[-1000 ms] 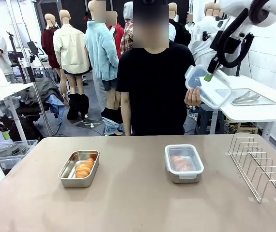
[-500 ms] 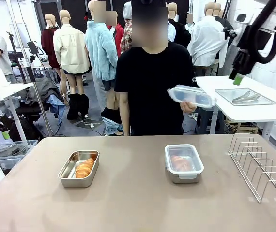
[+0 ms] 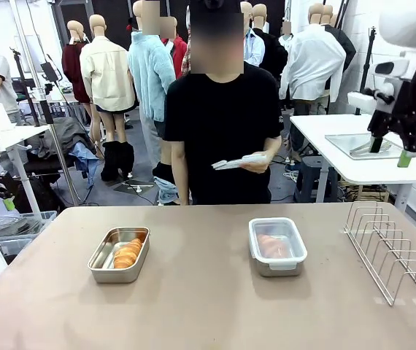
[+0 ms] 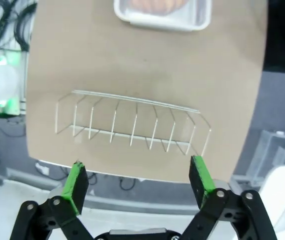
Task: Place the bread in airtight containers.
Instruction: Release when the human grabs the Airtight Container lid.
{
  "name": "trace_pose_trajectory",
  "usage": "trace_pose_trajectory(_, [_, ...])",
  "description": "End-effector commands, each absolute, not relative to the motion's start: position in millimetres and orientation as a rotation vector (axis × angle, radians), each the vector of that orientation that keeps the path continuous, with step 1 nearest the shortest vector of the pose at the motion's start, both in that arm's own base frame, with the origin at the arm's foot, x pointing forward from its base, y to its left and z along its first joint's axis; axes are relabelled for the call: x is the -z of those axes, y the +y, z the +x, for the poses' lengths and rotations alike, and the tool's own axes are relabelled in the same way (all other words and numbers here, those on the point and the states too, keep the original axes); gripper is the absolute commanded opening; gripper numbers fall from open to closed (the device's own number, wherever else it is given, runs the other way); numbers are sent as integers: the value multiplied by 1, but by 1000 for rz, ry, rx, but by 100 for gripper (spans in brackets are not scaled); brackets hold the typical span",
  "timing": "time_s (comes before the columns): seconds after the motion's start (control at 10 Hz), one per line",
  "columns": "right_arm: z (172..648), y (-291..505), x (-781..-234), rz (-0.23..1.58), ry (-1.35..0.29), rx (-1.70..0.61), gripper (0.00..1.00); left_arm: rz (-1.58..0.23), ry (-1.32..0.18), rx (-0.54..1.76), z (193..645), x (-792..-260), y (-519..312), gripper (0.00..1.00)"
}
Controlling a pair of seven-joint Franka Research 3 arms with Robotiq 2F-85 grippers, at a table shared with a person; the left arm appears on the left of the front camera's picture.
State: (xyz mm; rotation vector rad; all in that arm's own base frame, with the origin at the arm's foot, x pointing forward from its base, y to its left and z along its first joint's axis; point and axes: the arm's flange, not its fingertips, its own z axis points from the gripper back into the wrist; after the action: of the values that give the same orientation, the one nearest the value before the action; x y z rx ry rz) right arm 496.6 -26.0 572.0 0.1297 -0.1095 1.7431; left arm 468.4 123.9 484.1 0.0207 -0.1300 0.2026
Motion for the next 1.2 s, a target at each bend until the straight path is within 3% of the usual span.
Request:
trace_pose_trajectory(0.0, [490,-34,-555,121,-142,-1810,100,20,-132,-206,468,-484,125,100])
trace_pose_trajectory(0.4, [492,-46,-536,166,-229,-1567,100,20,-132,-206,468,-484,125,100])
trace_pose_trajectory(1.1, [496,-53,-540,182,-201,-1595,100,20,-132,-206,468,-484,125,100])
